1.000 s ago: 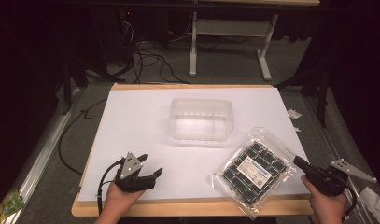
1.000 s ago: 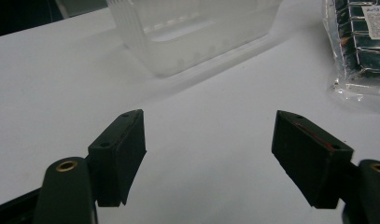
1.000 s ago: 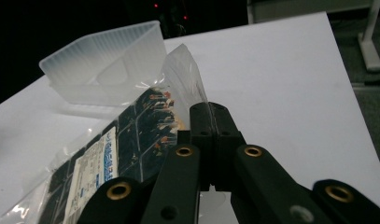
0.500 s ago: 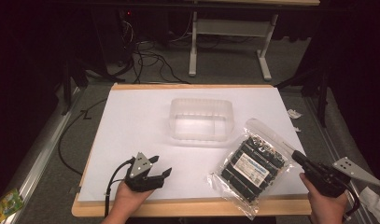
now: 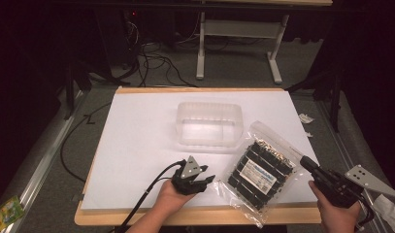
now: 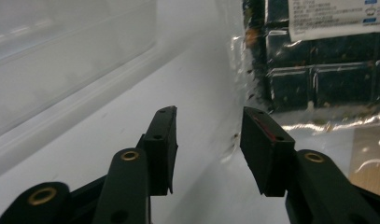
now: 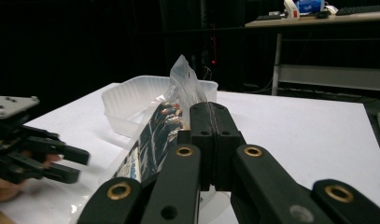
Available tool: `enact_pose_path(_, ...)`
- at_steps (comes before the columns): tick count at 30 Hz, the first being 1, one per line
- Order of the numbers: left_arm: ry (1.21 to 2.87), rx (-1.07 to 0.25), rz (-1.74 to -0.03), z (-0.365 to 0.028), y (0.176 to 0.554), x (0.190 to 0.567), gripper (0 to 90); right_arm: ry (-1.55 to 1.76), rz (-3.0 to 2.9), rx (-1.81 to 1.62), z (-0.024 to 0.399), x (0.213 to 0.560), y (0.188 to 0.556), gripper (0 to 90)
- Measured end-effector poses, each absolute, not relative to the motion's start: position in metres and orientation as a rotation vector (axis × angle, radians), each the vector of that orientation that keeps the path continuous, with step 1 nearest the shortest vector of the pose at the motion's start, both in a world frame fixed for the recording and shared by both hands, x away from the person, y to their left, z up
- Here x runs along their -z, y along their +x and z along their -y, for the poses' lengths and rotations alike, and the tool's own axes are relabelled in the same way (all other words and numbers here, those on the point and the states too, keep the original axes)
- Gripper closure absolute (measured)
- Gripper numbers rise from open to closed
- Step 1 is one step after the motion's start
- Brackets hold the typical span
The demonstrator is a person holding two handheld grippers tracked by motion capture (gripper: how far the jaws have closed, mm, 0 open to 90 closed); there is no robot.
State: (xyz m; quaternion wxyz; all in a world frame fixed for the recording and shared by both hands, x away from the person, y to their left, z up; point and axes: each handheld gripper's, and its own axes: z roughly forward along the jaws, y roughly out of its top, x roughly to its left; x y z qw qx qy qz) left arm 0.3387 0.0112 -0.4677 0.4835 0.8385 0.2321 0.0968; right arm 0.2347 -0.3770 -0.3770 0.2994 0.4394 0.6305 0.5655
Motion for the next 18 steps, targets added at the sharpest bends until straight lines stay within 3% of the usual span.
enact_pose_path(10,1.993,-0.136,-0.623,0.021,0.355,0.474,69.5,1.137,-1.677,-1.523,0.372,0.373,0.231,90.0)
enact_pose_path(15,1.977,-0.058,-0.623,0.023,0.358,0.476,82.6,1.131,-1.684,-1.524,0.371,0.374,0.231,90.0)
enact_pose_path(16,1.975,-0.055,-0.621,0.023,0.357,0.476,88.6,1.130,-1.682,-1.527,0.371,0.373,0.231,90.0)
enact_pose_path(18,1.977,-0.069,-0.619,0.023,0.355,0.475,90.0,1.128,-1.682,-1.525,0.370,0.373,0.231,90.0)
